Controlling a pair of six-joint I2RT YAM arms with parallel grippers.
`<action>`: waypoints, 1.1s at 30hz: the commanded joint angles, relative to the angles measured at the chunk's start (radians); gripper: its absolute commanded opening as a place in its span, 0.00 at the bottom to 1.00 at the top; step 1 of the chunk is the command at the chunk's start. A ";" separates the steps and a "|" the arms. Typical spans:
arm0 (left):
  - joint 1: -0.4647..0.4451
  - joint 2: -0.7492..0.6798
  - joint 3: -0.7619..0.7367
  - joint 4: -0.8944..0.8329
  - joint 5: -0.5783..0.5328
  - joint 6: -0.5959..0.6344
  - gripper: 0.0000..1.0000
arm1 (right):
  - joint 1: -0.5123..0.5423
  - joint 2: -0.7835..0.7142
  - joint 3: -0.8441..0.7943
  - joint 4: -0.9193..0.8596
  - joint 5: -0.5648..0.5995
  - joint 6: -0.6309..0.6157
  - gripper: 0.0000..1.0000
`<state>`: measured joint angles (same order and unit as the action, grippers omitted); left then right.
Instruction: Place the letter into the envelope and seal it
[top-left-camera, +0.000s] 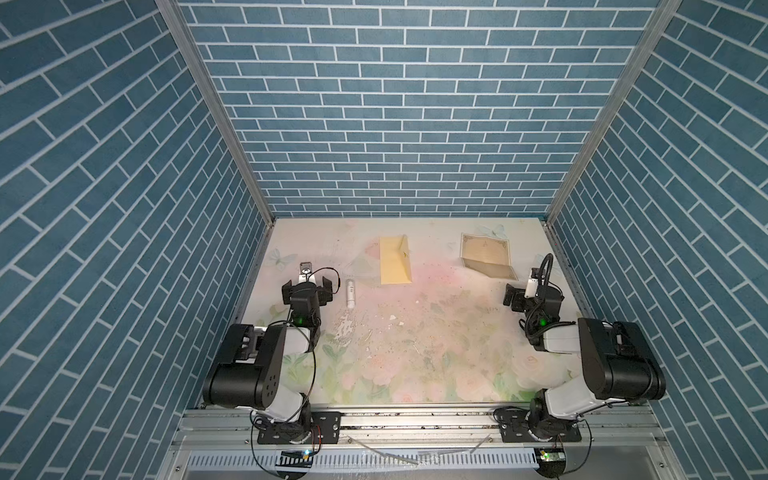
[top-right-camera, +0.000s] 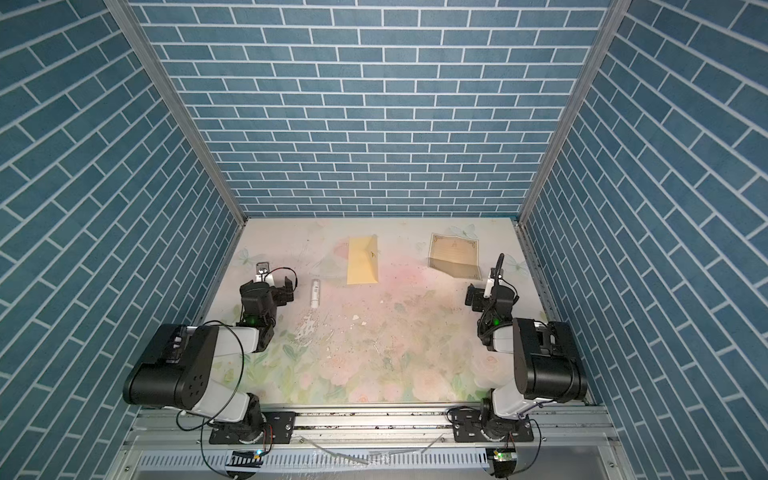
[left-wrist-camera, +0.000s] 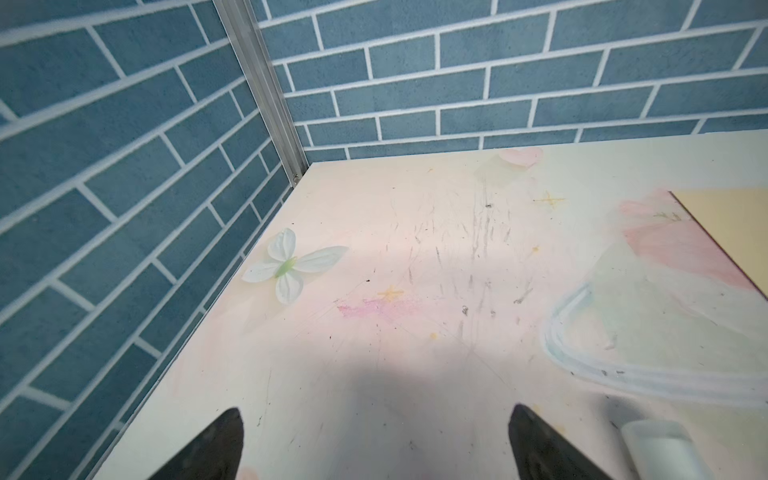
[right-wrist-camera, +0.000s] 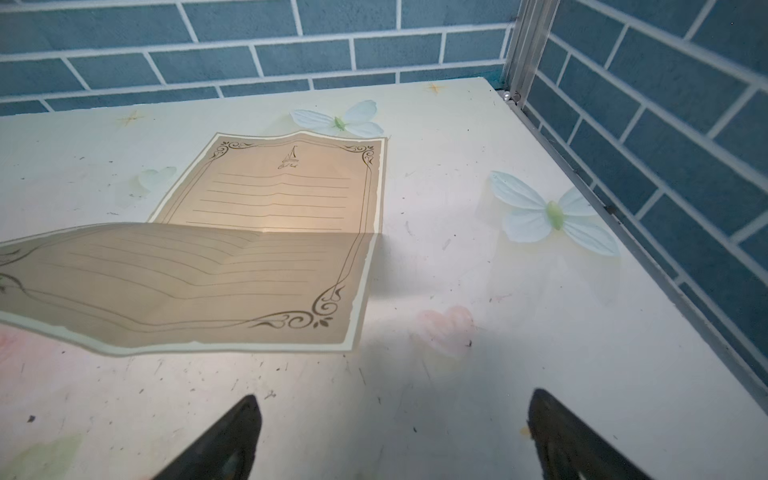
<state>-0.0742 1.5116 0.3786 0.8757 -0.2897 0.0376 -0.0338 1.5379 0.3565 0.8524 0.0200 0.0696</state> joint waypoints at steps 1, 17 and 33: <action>0.005 0.004 0.002 -0.023 0.027 0.007 1.00 | -0.003 0.003 0.036 0.012 -0.012 -0.034 0.99; 0.005 0.003 0.003 -0.023 0.027 0.008 1.00 | -0.005 0.003 0.038 0.009 -0.012 -0.029 0.99; 0.005 -0.009 0.001 -0.026 0.027 0.007 1.00 | -0.009 0.001 0.038 0.009 -0.015 -0.025 0.99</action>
<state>-0.0742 1.5112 0.3786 0.8688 -0.2672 0.0380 -0.0376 1.5383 0.3569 0.8486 0.0124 0.0700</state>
